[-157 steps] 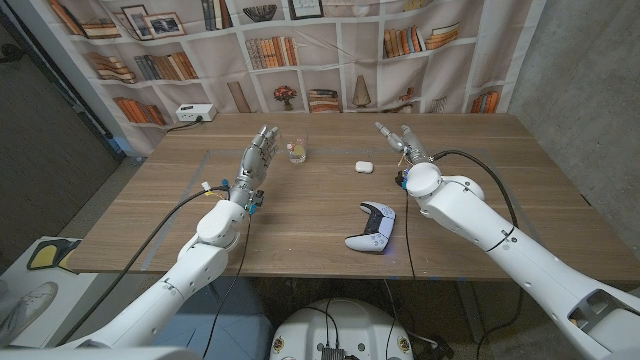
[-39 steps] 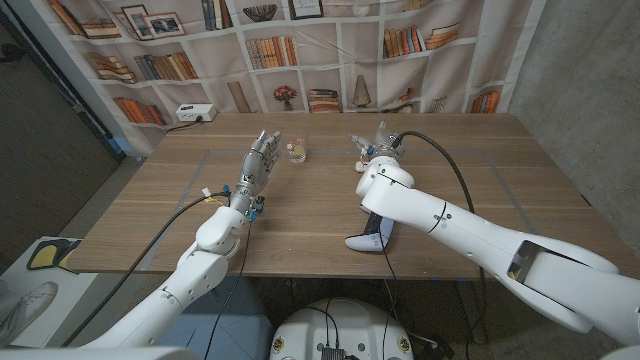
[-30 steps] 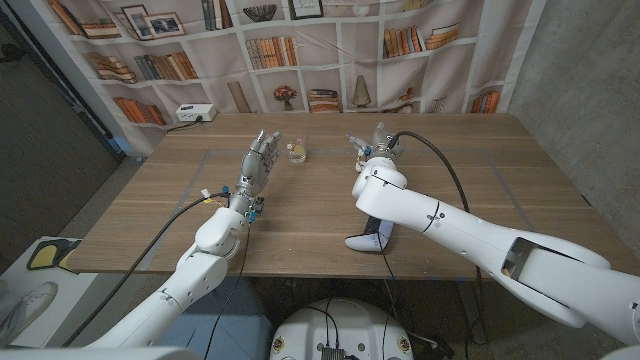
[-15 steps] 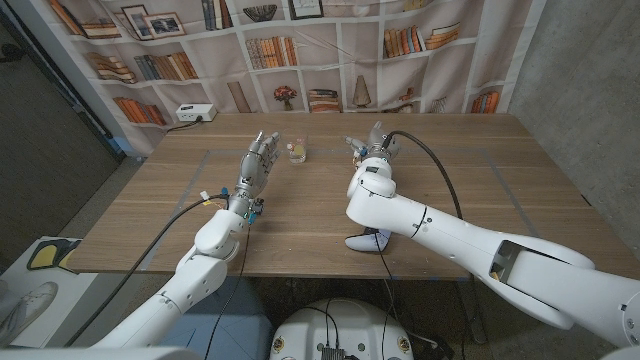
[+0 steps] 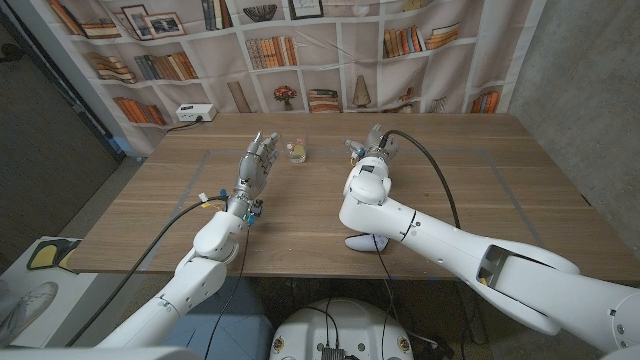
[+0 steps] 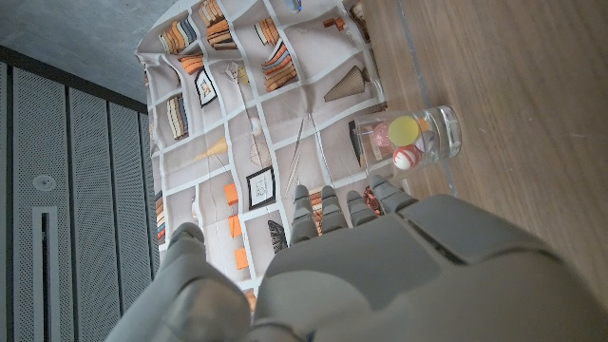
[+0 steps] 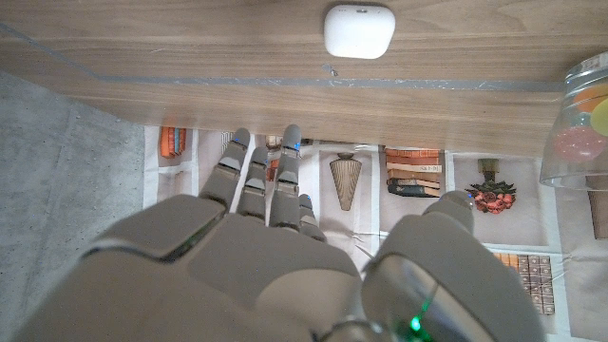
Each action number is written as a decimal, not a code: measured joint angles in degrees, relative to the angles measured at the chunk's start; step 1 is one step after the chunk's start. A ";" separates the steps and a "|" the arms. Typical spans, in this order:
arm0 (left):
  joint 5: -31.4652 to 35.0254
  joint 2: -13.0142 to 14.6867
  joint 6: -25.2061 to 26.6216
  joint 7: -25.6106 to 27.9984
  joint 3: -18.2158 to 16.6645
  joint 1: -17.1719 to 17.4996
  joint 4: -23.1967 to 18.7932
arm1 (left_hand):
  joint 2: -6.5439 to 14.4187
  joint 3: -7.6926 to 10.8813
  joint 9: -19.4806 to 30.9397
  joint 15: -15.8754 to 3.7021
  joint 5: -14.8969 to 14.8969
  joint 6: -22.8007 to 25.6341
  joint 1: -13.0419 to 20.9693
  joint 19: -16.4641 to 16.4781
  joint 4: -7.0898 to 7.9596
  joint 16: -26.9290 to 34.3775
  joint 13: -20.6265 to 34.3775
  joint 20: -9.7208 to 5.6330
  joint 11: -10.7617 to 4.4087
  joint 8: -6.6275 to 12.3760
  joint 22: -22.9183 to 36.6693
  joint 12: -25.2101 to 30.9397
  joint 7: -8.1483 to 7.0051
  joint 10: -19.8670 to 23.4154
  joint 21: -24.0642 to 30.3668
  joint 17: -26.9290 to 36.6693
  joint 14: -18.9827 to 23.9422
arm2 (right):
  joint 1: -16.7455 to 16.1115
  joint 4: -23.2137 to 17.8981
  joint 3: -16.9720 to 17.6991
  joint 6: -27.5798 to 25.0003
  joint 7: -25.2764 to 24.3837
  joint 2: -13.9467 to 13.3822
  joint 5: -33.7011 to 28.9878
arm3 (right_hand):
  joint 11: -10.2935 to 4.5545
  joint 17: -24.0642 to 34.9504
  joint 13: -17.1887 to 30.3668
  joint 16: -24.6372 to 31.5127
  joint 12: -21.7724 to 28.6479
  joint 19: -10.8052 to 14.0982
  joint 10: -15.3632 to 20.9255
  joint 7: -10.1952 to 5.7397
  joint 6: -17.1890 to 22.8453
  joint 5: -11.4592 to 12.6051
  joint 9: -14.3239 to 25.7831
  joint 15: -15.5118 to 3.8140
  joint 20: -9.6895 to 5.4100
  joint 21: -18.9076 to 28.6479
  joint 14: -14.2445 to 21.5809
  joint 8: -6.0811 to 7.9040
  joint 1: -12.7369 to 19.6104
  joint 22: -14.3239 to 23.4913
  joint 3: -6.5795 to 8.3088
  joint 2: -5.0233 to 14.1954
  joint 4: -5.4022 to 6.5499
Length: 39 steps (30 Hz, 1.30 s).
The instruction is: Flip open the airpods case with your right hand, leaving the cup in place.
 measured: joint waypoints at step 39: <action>-0.63 0.22 -1.09 -0.30 -0.71 1.66 -0.56 | 0.00 -0.23 0.00 0.00 0.00 0.00 0.00 0.00 -0.25 0.00 0.00 0.00 0.00 0.00 0.01 0.00 0.00 -0.01 0.00 0.01 -0.01 | -0.23 9.21 -0.44 -0.08 13.03 5.70 -14.84 | 0.11 0.01 0.00 -1.40 -1.13 -0.02 -0.53 -0.31 0.30 0.22 0.00 1.17 -0.01 -0.61 -2.91 -0.28 0.00 -0.14 0.01 0.00 0.00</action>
